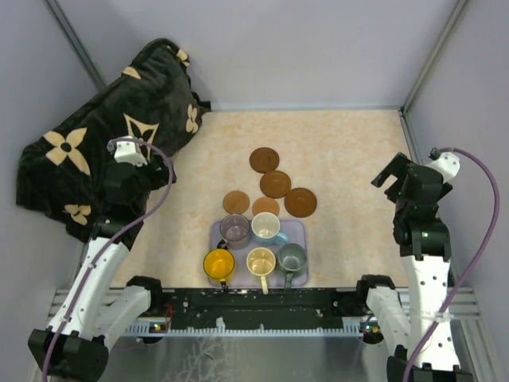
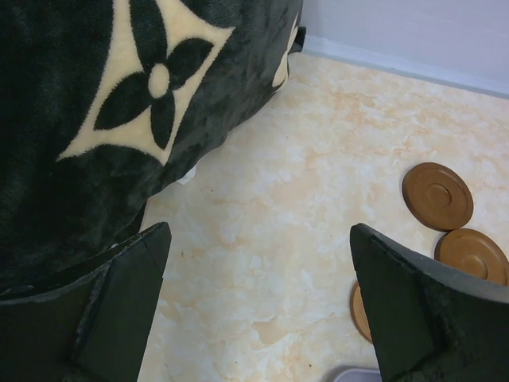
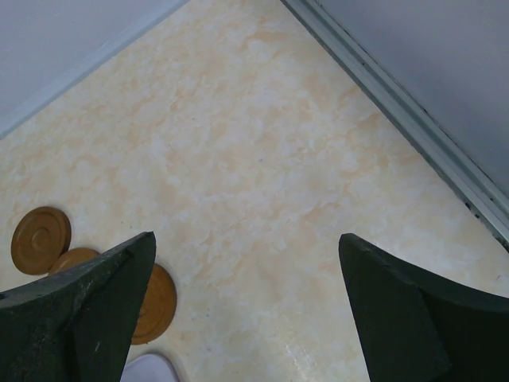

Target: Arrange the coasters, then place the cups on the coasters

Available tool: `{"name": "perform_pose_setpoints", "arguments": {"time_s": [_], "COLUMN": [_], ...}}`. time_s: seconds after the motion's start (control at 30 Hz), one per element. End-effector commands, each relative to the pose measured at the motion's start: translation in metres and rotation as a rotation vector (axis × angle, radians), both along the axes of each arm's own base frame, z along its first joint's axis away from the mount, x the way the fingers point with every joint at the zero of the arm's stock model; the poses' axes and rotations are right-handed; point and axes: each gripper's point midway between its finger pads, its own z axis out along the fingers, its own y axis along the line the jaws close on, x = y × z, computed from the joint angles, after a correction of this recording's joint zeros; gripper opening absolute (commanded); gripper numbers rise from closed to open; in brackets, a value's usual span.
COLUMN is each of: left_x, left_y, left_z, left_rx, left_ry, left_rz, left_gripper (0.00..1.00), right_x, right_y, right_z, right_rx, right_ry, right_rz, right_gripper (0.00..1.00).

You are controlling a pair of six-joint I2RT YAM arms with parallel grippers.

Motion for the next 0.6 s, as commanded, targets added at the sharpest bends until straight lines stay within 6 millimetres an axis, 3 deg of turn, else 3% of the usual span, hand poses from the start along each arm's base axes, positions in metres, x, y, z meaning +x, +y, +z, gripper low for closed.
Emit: {"name": "perform_pose_setpoints", "arguments": {"time_s": [0.0, 0.4, 0.57], "left_x": [-0.002, -0.002, -0.002], "left_y": [0.003, 0.004, 0.001], "left_z": [-0.001, -0.003, -0.003], "left_rx": [-0.005, -0.01, -0.044], "left_ry": [-0.004, -0.003, -0.01], "left_rz": [0.017, 0.027, 0.024], "left_gripper": [1.0, 1.0, 1.0], "right_x": [-0.001, -0.003, -0.001], "right_y": [-0.003, -0.004, 0.006], "right_z": [0.01, 0.009, 0.01], "right_rx": [-0.015, -0.016, -0.003], "right_ry": [-0.047, -0.044, -0.051], "right_rz": [-0.014, -0.018, 0.042], "right_gripper": [0.99, 0.99, 0.99]}}
